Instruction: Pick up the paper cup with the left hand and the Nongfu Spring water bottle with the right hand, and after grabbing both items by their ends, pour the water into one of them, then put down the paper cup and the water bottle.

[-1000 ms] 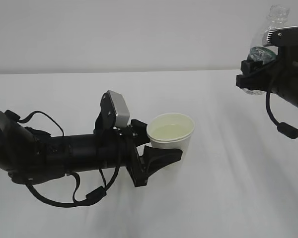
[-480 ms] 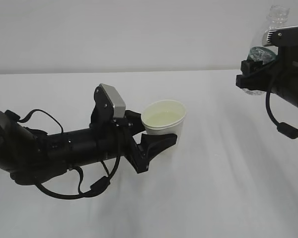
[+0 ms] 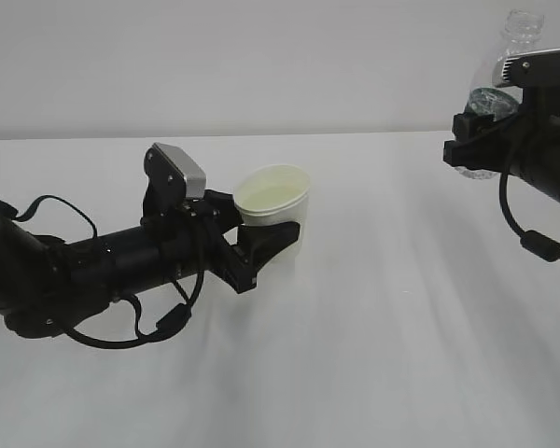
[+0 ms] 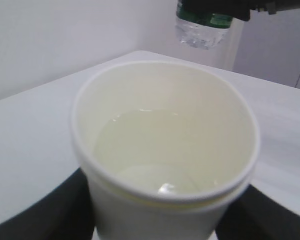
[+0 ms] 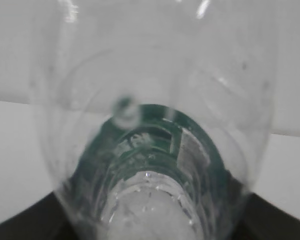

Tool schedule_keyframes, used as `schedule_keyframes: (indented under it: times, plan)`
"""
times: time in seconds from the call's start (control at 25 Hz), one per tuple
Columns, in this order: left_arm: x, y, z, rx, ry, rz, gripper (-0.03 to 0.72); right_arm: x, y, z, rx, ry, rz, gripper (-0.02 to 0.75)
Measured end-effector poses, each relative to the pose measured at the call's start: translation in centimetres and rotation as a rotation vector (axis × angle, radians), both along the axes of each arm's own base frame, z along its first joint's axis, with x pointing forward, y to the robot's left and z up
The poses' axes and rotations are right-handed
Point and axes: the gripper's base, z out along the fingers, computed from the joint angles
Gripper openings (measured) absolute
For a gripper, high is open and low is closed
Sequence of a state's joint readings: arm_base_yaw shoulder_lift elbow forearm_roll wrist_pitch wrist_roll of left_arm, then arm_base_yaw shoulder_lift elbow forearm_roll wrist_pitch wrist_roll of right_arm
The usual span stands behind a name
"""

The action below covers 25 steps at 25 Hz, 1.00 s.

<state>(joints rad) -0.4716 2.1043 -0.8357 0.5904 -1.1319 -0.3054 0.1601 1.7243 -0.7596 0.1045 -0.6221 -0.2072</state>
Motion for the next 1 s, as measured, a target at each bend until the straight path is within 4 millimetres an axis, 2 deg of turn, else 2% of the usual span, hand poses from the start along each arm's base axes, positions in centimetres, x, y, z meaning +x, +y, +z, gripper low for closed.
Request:
schedule_keyframes:
  times: [1.0]
  plan:
    - [4.7, 9.2, 0.1, -0.016, 0.006, 0.319, 0.46, 0.0, 0.0, 0.0, 0.0, 0.0, 0.0, 0.419]
